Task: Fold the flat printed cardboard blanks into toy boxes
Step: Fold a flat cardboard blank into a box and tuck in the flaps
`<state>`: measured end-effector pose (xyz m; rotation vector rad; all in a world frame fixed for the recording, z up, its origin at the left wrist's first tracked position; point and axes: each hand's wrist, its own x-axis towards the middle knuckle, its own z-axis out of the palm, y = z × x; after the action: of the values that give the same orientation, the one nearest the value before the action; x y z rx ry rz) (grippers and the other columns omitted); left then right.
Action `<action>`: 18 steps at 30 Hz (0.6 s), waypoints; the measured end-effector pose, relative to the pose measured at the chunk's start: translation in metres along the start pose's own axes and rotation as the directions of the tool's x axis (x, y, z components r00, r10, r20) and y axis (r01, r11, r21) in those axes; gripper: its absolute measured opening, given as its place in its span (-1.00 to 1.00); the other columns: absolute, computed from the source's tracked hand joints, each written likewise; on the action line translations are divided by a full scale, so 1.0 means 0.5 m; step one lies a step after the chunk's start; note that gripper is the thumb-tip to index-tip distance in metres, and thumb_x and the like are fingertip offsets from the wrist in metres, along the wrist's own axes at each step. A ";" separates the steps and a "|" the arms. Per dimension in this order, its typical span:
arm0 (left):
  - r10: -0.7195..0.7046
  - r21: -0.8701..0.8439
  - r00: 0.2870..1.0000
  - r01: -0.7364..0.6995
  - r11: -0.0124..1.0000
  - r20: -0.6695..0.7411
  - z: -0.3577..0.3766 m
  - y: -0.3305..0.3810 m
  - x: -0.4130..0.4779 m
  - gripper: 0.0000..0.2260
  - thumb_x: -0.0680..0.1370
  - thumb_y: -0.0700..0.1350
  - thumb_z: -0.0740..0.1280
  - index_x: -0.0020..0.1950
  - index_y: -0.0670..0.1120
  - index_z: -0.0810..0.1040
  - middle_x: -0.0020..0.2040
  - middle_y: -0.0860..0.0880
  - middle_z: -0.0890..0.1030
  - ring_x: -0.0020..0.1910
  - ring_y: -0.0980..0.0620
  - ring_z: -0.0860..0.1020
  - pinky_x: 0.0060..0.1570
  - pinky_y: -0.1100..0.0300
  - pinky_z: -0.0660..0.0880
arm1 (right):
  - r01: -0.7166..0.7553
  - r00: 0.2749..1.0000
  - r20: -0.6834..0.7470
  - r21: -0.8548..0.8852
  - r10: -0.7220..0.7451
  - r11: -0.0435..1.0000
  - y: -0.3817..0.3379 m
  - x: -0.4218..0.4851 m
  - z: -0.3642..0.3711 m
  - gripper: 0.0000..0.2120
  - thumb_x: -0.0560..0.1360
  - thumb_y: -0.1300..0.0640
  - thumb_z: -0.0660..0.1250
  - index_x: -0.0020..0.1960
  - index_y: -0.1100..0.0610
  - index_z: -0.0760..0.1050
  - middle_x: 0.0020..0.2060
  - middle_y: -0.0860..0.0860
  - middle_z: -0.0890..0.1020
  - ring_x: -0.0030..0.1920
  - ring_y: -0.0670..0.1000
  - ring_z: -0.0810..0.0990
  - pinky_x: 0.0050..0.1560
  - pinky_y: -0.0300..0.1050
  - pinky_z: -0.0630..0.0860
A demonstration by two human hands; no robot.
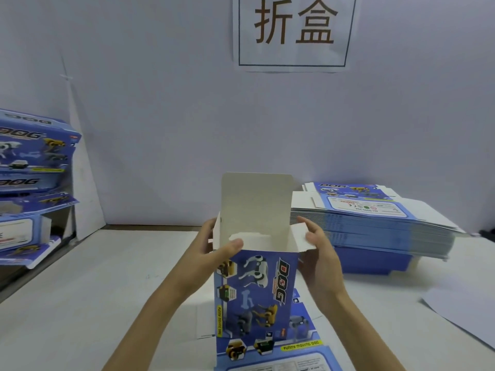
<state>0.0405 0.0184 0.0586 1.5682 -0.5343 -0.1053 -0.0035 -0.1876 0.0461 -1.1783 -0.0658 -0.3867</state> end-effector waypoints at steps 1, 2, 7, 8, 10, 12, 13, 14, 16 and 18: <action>-0.005 -0.004 1.000 0.005 1.000 -0.003 0.001 -0.002 0.001 -0.45 0.33 0.22 0.47 0.24 0.25 0.33 0.19 0.06 0.56 0.09 0.03 0.63 -0.12 0.13 0.62 | -0.001 0.999 0.034 0.042 -0.001 0.999 0.017 -0.005 0.007 -0.62 0.53 0.13 0.20 0.35 0.05 0.37 0.06 0.06 0.65 -0.08 0.04 0.68 -0.13 -0.07 0.62; -0.009 -0.014 1.000 0.009 1.000 -0.010 0.004 -0.004 0.001 -0.49 0.38 0.19 0.48 0.24 0.25 0.34 0.17 0.09 0.57 0.07 0.06 0.63 -0.17 0.17 0.62 | -0.014 0.997 0.074 0.056 0.010 0.998 0.035 -0.012 0.012 -0.56 0.54 0.10 0.20 0.41 -0.02 0.31 0.11 0.04 0.65 -0.02 0.08 0.68 -0.08 -0.03 0.62; 0.001 -0.005 0.999 -0.001 1.000 -0.033 0.004 -0.003 -0.002 -0.48 0.29 0.20 0.41 0.22 0.23 0.37 0.08 0.15 0.61 0.00 0.16 0.64 -0.26 0.28 0.57 | -0.081 0.996 0.023 -0.037 0.082 0.996 0.041 0.012 0.024 -0.44 0.60 0.18 0.12 0.54 -0.05 0.03 0.34 0.15 0.49 0.24 0.20 0.53 0.07 0.00 0.55; 0.010 0.008 1.000 -0.010 1.000 -0.028 0.003 -0.002 -0.001 -0.46 0.30 0.24 0.43 0.23 0.25 0.36 0.10 0.13 0.61 0.02 0.12 0.64 -0.23 0.26 0.58 | -0.021 0.999 -0.028 -0.108 0.019 0.994 0.032 0.015 0.016 -0.46 0.61 0.17 0.14 0.53 -0.04 0.05 0.44 0.12 0.38 0.36 0.15 0.44 0.23 0.02 0.47; 0.029 0.035 0.999 -0.029 0.999 -0.016 0.000 0.001 -0.001 -0.47 0.32 0.27 0.46 0.22 0.31 0.34 0.16 0.12 0.58 0.07 0.05 0.63 -0.19 0.22 0.60 | 0.268 0.955 -0.041 -0.302 -0.293 0.915 0.011 -0.001 -0.003 -0.51 0.55 0.06 0.22 0.45 -0.07 0.24 0.43 -0.03 0.39 0.41 -0.03 0.38 0.38 -0.08 0.35; 0.031 0.088 1.000 -0.031 0.996 0.002 0.000 0.003 0.000 -0.46 0.29 0.27 0.43 0.21 0.35 0.31 0.22 0.13 0.54 0.11 0.05 0.60 -0.17 0.21 0.61 | 0.508 0.832 0.025 -0.432 -0.553 0.745 -0.002 -0.017 -0.016 -0.61 0.53 0.01 0.14 0.35 -0.06 0.41 0.33 -0.16 0.51 0.36 -0.12 0.43 0.33 -0.24 0.36; 0.040 0.122 0.999 -0.040 0.992 0.002 0.001 0.007 -0.002 -0.43 0.27 0.29 0.40 0.22 0.38 0.27 0.26 0.17 0.50 0.15 0.09 0.57 -0.16 0.24 0.60 | 0.584 0.781 0.123 -0.493 -0.613 0.645 -0.003 -0.021 -0.017 -0.64 0.54 0.01 0.11 0.30 -0.06 0.46 0.28 -0.20 0.54 0.34 -0.14 0.46 0.30 -0.29 0.38; 0.078 0.182 0.997 -0.074 0.980 -0.013 0.000 0.010 -0.004 -0.40 0.27 0.31 0.38 0.24 0.42 0.22 0.30 0.25 0.42 0.20 0.16 0.52 -0.11 0.29 0.58 | 0.633 0.744 0.231 -0.546 -0.627 0.549 0.002 -0.022 -0.015 -0.66 0.55 0.03 0.10 0.26 -0.06 0.49 0.25 -0.23 0.55 0.32 -0.15 0.48 0.28 -0.31 0.39; 0.259 0.398 0.964 -0.215 0.892 -0.060 -0.010 0.012 -0.010 -0.35 0.33 0.36 0.32 0.33 0.45 0.09 0.34 0.46 0.23 0.30 0.41 0.32 0.08 0.39 0.43 | 0.664 0.721 0.353 -0.599 -0.596 0.449 0.015 -0.022 -0.012 -0.71 0.55 0.04 0.14 0.22 -0.07 0.50 0.24 -0.23 0.53 0.32 -0.18 0.47 0.29 -0.31 0.39; 0.442 0.581 0.896 -0.333 0.742 -0.051 -0.028 0.012 -0.014 -0.42 0.41 0.43 0.16 0.40 0.38 0.14 0.37 0.47 0.22 0.34 0.48 0.22 0.25 0.28 0.31 | 0.660 0.720 0.340 -0.605 -0.605 0.445 0.027 -0.020 -0.018 -0.74 0.55 0.00 0.18 0.21 -0.09 0.47 0.25 -0.25 0.50 0.32 -0.23 0.45 0.28 -0.31 0.41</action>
<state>0.0380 0.0343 0.0638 1.9720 -0.7823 0.5714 -0.0095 -0.1887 0.0280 -1.9255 -0.4877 -1.1246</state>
